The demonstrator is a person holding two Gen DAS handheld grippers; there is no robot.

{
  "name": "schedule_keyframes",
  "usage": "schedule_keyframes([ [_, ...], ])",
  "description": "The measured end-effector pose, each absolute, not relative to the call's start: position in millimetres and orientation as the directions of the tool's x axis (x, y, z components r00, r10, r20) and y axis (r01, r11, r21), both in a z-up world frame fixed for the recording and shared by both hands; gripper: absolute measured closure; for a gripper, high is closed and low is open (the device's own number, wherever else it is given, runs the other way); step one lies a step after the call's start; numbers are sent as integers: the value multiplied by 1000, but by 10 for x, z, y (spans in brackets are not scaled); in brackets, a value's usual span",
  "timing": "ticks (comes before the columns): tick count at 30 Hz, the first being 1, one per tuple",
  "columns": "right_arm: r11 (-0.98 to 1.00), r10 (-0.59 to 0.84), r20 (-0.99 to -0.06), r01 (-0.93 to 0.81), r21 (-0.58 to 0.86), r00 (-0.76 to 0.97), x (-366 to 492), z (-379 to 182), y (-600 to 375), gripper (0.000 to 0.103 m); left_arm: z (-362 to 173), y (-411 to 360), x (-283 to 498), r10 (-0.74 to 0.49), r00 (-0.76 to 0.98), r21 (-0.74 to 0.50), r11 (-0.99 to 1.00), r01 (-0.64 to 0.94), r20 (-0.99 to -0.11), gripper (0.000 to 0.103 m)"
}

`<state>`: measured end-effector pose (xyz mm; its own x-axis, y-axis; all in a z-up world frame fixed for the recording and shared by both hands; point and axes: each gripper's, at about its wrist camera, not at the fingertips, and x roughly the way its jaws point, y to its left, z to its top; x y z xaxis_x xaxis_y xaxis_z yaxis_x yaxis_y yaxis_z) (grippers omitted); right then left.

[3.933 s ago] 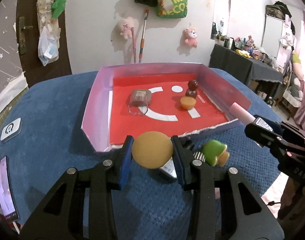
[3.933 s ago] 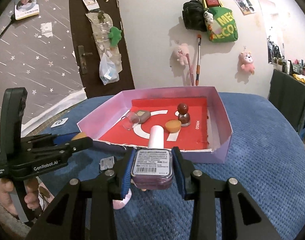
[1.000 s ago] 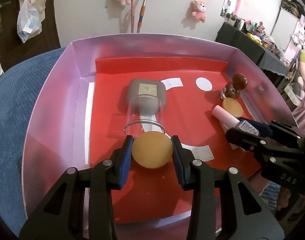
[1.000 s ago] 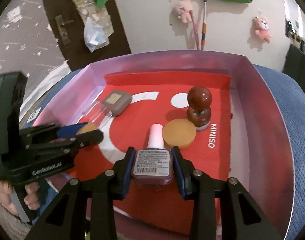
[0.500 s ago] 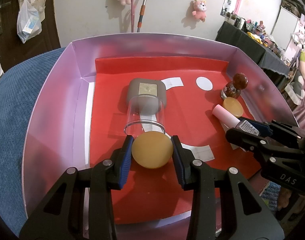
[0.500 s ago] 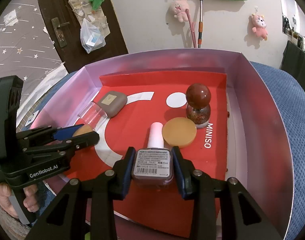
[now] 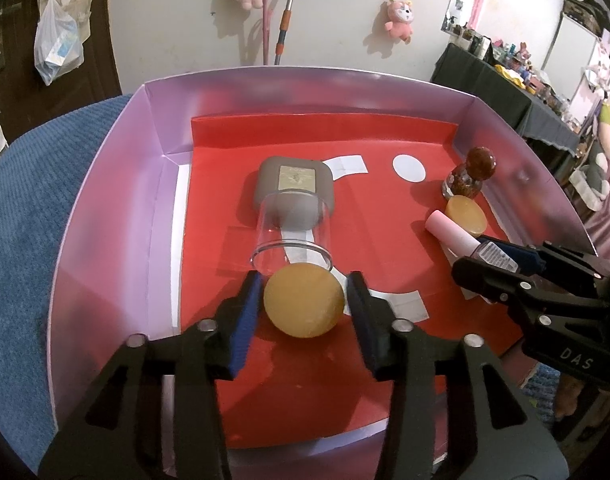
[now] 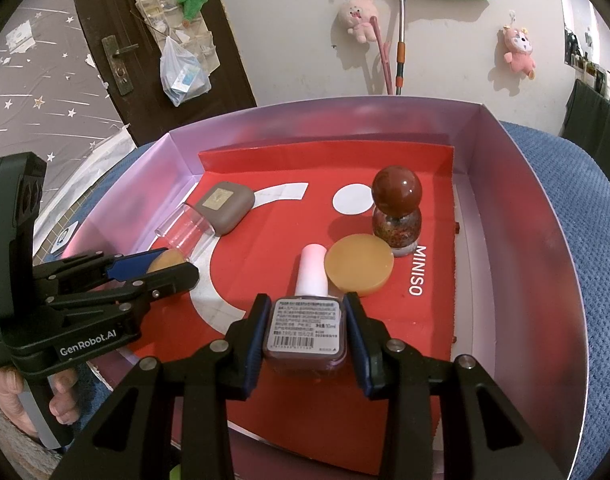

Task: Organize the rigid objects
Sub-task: 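Lower the sponge by the clear cup and open the left tool while the right tool releases the bottle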

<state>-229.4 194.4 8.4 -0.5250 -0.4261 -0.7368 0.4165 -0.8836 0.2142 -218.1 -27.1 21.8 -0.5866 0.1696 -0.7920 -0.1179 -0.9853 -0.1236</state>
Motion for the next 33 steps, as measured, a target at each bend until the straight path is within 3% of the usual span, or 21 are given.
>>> schedule_keyframes([
  [2, -884, -426, -737, 417, 214, -525, -2296, 84, 1946, 63, 237, -269, -2164, 161, -597, -114, -987, -115, -786, 49],
  [8, -883, -427, -737, 417, 215, -524, -2298, 83, 1944, 63, 216, -248, -2157, 133, -601, -80, -990, -115, -788, 48],
  [12, -880, -434, -735, 419, 222, -521, -2292, 86, 1942, 55, 245, -241, -2151, 129, -610, -73, -990, -117, -782, 47],
  [15, -880, -432, -736, 421, 218, -522, -2279, 87, 1939, 55, 244, -244, -2145, 132, -612, -77, -990, -115, -780, 38],
  [33, -876, -437, -718, 438, 202, -542, -2145, 188, 1933, 36, 393, -201, -2015, 137, -642, -63, -989, -137, -754, 28],
])
